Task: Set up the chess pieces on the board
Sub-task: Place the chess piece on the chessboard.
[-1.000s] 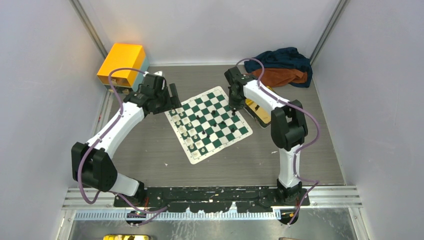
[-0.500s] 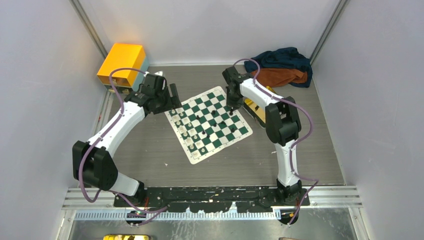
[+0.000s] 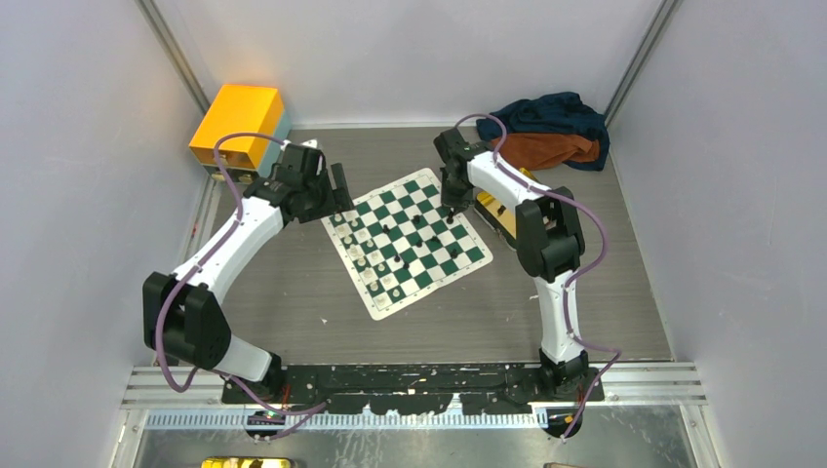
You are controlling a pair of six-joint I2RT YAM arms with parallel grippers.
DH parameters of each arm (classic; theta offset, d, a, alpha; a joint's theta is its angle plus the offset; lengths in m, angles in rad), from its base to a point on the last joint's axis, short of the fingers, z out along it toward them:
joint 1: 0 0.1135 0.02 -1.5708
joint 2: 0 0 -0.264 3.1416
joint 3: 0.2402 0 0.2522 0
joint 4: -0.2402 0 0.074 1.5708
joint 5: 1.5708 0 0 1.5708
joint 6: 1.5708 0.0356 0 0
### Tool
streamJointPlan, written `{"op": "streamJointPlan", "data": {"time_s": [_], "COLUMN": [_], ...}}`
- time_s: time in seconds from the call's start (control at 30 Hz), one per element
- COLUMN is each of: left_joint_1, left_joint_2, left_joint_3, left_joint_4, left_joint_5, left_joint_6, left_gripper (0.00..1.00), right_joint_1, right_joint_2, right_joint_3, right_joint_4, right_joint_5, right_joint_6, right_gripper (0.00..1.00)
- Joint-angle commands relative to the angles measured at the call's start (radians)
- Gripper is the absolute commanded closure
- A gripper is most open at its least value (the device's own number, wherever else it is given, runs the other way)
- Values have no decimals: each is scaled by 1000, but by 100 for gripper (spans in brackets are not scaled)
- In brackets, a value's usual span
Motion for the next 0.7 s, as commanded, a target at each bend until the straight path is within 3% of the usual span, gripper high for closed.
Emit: {"op": "streamJointPlan", "data": {"time_s": [0.0, 0.17, 0.67], "left_joint_1": [6, 6, 6], "left_joint_2": [6, 9, 20], "left_joint_3": [41, 38, 27], "left_joint_4": [49, 51, 66], "left_joint_5": [11, 13, 19], "left_joint_6": [8, 4, -6], "left_gripper": [24, 24, 24], "right_joint_1": [-7, -10, -17], "right_joint_2": [-4, -4, 11], "right_joint_3": [23, 13, 10], "right_joint_4": [8, 14, 24], "right_joint_5": [-14, -22, -44], "right_joint_6": [-13, -14, -15], "right_gripper": [91, 82, 67]}}
